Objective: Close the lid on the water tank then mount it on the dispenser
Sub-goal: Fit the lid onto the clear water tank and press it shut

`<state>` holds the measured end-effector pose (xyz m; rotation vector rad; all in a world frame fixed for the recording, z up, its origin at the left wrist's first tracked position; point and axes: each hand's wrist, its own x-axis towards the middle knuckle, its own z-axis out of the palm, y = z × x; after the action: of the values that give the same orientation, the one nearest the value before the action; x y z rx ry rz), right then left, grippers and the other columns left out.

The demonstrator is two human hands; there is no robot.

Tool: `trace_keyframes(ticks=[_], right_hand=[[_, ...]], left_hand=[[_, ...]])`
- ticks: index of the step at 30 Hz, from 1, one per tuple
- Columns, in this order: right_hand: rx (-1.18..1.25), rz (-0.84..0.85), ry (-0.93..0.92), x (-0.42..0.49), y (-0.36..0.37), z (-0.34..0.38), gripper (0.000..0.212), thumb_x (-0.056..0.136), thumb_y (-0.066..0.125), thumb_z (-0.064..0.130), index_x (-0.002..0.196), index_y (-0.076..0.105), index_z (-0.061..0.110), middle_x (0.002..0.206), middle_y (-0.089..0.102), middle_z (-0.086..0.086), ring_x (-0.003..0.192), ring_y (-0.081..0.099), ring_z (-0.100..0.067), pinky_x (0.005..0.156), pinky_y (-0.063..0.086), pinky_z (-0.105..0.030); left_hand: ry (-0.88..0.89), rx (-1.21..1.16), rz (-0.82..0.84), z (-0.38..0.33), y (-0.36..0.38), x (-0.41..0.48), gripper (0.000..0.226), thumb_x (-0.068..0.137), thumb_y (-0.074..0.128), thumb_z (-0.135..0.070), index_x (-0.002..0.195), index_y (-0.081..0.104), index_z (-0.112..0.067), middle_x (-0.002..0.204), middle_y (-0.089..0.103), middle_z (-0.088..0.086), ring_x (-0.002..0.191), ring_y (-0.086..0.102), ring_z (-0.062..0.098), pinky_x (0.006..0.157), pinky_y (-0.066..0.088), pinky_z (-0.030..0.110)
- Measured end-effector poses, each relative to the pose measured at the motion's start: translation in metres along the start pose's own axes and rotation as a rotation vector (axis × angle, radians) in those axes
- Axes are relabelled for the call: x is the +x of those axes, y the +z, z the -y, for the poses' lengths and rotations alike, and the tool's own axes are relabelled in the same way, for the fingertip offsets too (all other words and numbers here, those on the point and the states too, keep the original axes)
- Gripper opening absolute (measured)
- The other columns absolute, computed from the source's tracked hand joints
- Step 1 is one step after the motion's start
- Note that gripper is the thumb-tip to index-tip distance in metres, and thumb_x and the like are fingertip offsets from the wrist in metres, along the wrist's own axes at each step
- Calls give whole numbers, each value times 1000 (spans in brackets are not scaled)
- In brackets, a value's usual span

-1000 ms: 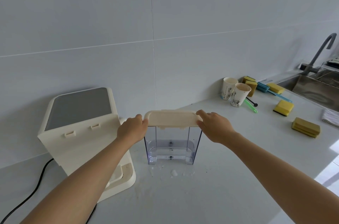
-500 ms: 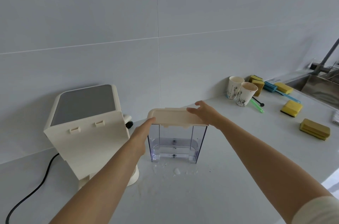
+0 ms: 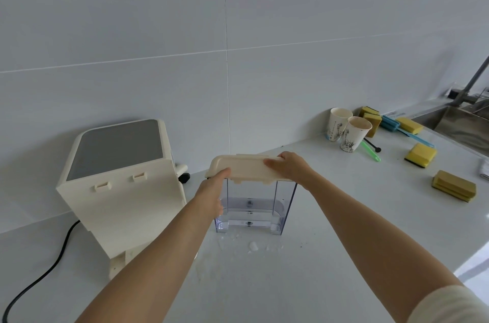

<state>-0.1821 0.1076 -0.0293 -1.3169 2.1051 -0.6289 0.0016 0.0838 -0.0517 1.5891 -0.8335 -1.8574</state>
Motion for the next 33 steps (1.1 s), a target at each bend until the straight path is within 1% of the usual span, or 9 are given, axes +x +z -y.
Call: trace_keyframes(ticks=[2,6,11,14,18,21,25,29,33], right_hand=[[-10,-14,1,0,1,-1,36,84,53,43,79,45,7,79,50,-7,76,45,-21,55,30,-25],[-55,-18,3,-2,0,-5,41,82,53,46,61,40,14,63,43,2,68,44,-19,50,29,-23],[-116,31,-2,-8,-4,-11,44,79,55,53,59,39,17,61,44,2,55,40,-11,49,29,-24],[-117,48,-15,-14,-6,-15,48,75,58,56,56,39,16,59,43,2,53,38,-11,48,26,-23],[-147,53,-31,-24,-3,-14,54,74,60,57,51,36,14,52,39,2,47,34,-11,45,23,-22],[-156,80,-8,-30,1,-11,52,72,61,57,51,44,13,45,48,2,45,41,-10,44,28,-20],[-136,125,7,-36,8,-7,52,73,58,58,52,47,12,35,53,6,43,48,-7,48,33,-19],[-109,170,11,-39,12,-1,49,75,60,54,55,48,11,24,50,11,40,54,-7,53,38,-19],[-59,187,15,-39,20,1,47,73,62,54,58,52,11,31,55,9,34,55,-5,55,42,-19]], left_hand=[[18,-13,-14,1,1,1,70,77,66,-40,134,36,-13,110,42,17,113,42,33,93,38,40],[55,-27,-50,2,3,6,71,77,65,-42,134,37,-12,140,38,17,127,40,33,105,35,42],[94,13,-81,-1,10,15,65,79,60,-45,130,43,-8,144,39,13,134,35,32,108,32,42],[109,69,-59,-7,11,16,65,80,57,-49,130,42,-8,106,54,9,101,55,29,79,46,34],[108,146,-11,-17,11,19,63,81,55,-50,127,43,-9,117,53,14,104,55,32,84,45,36],[144,171,11,-25,13,18,38,83,56,-44,102,48,-11,79,50,4,68,53,22,61,46,32],[209,244,-1,-34,17,21,28,85,56,-35,91,53,-8,74,50,3,60,49,19,52,43,29],[264,328,3,-41,23,23,21,86,53,-30,90,55,-10,93,54,8,73,50,23,70,43,31],[298,360,34,-44,28,24,15,87,48,-25,76,56,-16,94,57,8,81,51,24,81,41,34]])
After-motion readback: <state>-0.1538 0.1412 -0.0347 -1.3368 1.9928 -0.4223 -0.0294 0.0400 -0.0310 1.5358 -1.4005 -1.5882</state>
